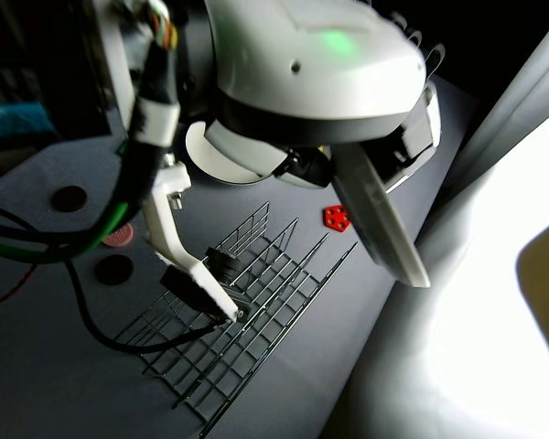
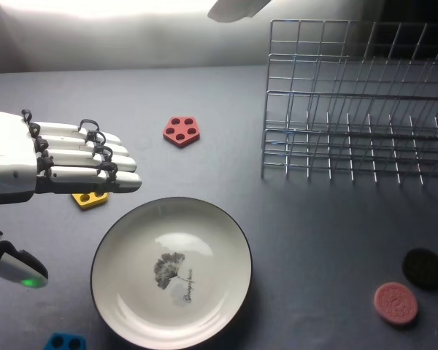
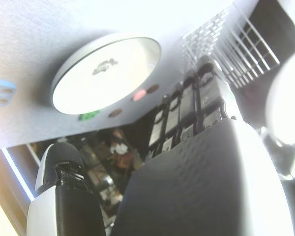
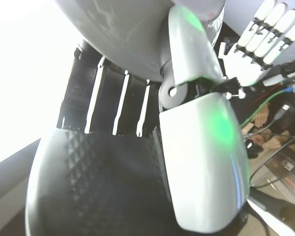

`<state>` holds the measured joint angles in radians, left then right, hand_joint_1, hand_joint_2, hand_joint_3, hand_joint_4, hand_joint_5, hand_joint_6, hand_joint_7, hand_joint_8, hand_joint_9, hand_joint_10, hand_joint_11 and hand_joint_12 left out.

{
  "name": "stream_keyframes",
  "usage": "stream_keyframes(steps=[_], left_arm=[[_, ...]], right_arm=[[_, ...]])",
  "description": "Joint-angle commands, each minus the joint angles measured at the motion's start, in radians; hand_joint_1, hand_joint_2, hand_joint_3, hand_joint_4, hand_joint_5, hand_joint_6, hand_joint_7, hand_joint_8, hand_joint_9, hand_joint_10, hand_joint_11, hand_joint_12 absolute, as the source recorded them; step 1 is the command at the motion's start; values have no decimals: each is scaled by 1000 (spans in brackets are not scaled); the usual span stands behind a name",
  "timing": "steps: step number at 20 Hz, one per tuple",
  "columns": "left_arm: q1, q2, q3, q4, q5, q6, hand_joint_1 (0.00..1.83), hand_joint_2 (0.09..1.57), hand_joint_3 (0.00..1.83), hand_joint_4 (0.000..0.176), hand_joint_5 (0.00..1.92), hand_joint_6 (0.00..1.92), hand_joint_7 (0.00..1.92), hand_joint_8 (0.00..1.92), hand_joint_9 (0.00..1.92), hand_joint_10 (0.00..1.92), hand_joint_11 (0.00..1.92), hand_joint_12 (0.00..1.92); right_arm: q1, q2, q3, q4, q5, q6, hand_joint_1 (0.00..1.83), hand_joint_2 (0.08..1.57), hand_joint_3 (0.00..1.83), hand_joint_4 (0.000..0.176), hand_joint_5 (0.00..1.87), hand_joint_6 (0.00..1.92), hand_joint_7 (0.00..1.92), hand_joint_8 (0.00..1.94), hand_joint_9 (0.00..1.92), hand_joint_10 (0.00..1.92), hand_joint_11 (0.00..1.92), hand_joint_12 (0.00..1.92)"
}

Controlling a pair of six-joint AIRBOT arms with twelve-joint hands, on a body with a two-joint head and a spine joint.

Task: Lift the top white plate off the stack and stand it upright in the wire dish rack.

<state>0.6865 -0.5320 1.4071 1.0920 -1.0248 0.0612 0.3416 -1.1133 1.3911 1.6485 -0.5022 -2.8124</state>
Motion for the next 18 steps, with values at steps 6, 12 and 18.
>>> stream_keyframes(steps=[6, 12, 18], left_arm=[[-20, 8, -4, -65, -68, -2, 341, 1045, 3, 0, 0, 0, 0, 0, 0, 0, 7, 89], [-19, 9, -4, -65, -69, -3, 377, 1027, 0, 0, 4, 2, 22, 5, 19, 6, 43, 104], [-19, 13, -5, -63, -66, -3, 376, 1023, 0, 0, 15, 5, 30, 8, 29, 9, 59, 111]], right_arm=[[83, 43, -6, -74, 19, 169, 1481, 1141, 0, 0, 770, 1214, 883, 864, 907, 1003, 809, 1567], [146, 94, -44, -247, 25, 371, 1480, 1147, 0, 0, 766, 1223, 862, 890, 900, 1023, 788, 1590], [225, 137, -100, -391, 38, 548, 1481, 1144, 0, 0, 767, 1216, 877, 866, 909, 1018, 785, 1592]])
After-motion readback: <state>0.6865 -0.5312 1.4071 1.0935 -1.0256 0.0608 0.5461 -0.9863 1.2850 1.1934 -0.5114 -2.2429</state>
